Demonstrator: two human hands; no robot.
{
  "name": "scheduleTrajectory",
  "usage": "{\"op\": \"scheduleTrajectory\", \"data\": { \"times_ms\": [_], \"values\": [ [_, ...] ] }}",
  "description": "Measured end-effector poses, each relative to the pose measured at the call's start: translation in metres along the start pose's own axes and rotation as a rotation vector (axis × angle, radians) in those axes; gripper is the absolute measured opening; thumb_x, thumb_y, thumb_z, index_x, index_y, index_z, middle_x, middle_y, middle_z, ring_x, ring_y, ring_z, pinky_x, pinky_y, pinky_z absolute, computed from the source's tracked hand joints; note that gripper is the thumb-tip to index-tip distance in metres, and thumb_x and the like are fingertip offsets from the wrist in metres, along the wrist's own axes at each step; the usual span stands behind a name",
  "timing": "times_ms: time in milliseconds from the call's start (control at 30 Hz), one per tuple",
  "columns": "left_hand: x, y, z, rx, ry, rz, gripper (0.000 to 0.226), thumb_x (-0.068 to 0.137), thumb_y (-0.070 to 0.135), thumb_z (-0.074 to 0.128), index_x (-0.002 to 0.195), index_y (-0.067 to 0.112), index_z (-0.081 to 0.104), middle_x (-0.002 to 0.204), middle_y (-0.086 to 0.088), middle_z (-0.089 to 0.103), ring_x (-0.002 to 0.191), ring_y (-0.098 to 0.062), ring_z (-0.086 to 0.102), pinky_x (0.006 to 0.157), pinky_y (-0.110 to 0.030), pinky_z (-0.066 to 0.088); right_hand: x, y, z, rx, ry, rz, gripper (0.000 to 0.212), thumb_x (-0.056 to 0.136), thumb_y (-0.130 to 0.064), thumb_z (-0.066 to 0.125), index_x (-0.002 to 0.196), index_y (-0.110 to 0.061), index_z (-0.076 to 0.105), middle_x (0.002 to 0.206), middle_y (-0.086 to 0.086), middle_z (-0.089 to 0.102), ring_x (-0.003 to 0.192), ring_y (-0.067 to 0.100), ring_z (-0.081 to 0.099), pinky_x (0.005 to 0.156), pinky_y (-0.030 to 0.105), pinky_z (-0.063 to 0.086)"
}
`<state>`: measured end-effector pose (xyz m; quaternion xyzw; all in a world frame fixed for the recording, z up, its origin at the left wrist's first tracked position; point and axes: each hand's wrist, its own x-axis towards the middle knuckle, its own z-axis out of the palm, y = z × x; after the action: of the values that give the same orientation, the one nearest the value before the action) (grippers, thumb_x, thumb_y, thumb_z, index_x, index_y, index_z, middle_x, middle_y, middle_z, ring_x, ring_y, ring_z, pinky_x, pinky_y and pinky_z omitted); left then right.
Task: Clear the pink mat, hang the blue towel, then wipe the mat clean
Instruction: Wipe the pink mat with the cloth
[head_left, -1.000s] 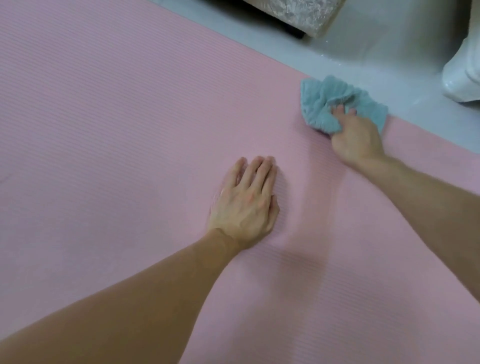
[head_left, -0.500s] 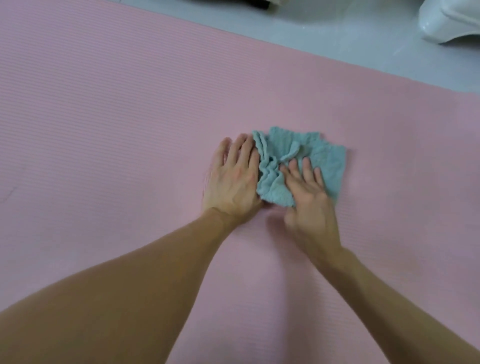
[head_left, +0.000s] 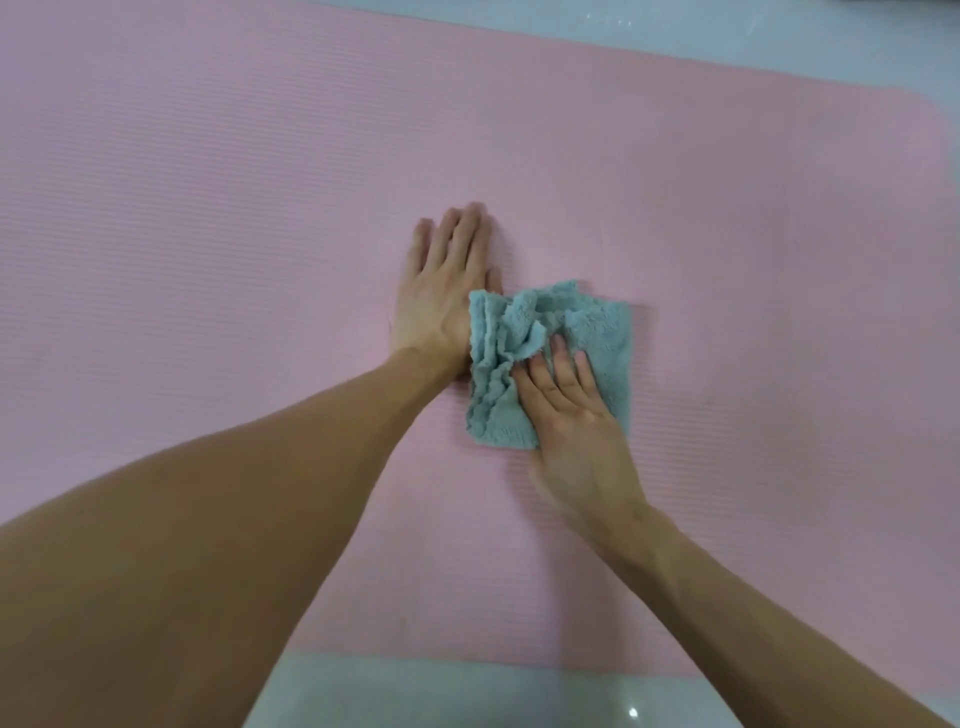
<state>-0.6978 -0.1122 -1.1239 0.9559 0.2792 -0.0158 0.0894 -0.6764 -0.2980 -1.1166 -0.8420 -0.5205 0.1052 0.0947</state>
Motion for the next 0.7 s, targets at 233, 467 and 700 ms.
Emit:
{"op": "scheduleTrajectory", "data": {
  "times_ms": [233, 467, 700],
  "values": [
    [-0.081, 0.015, 0.002, -0.049, 0.067, -0.036, 0.051, 0.1, 0.026, 0.03, 0.146, 0.005, 0.036, 0.15, -0.015, 0.038, 0.14, -0.033, 0.034, 0.117, -0.049, 0.024, -0.001, -0.002, -0.012, 0.044, -0.057, 0.012, 0.072, 0.076, -0.01, 0.026, 0.146, -0.004, 0.039, 0.154, 0.012, 0.035, 0.148, 0.03, 0.018, 0.122, 0.042, 0.009],
    [-0.108, 0.011, 0.013, -0.059, 0.05, 0.075, 0.061, 0.1, 0.036, 0.033, 0.148, 0.001, 0.028, 0.152, -0.021, 0.034, 0.142, -0.037, 0.03, 0.118, -0.052, 0.021, -0.035, -0.008, -0.014, 0.178, -0.066, -0.046, 0.068, 0.077, -0.011, 0.028, 0.143, -0.005, 0.044, 0.154, 0.01, 0.035, 0.148, 0.028, 0.016, 0.122, 0.044, 0.011],
    [-0.105, 0.014, 0.01, -0.088, 0.036, -0.013, 0.057, 0.096, 0.023, 0.022, 0.147, -0.001, 0.033, 0.154, -0.014, 0.034, 0.144, -0.029, 0.027, 0.122, -0.044, 0.015, -0.1, -0.011, -0.014, 0.296, -0.204, -0.287, 0.06, 0.08, -0.008, 0.038, 0.139, -0.004, 0.051, 0.15, 0.01, 0.041, 0.146, 0.032, 0.023, 0.119, 0.051, 0.017]
  ]
}}
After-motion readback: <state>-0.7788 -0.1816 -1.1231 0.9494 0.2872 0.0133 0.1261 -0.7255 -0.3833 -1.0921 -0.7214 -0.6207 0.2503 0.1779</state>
